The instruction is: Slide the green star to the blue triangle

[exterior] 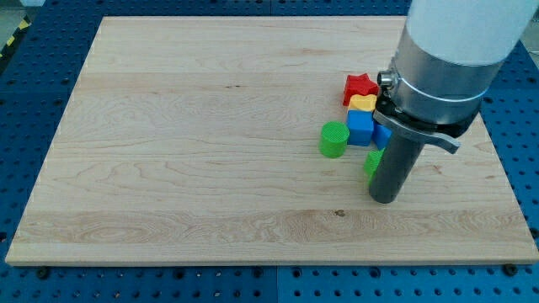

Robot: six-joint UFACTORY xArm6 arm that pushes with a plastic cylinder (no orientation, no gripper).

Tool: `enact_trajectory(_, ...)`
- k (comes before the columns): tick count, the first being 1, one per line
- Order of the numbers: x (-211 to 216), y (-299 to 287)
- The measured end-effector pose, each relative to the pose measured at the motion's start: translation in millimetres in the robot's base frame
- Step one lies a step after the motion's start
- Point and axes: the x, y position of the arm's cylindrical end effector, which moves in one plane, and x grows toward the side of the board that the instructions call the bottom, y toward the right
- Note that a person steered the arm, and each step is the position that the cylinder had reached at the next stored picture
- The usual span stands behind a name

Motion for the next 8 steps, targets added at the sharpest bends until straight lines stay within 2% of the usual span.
enact_trajectory(2, 5, -21)
enact_trajectory(3, 3, -13)
enact_trajectory(5, 2, 43)
enact_trajectory(6, 5, 43)
enact_trajectory(7, 12, 6)
enact_trajectory(8, -2, -13)
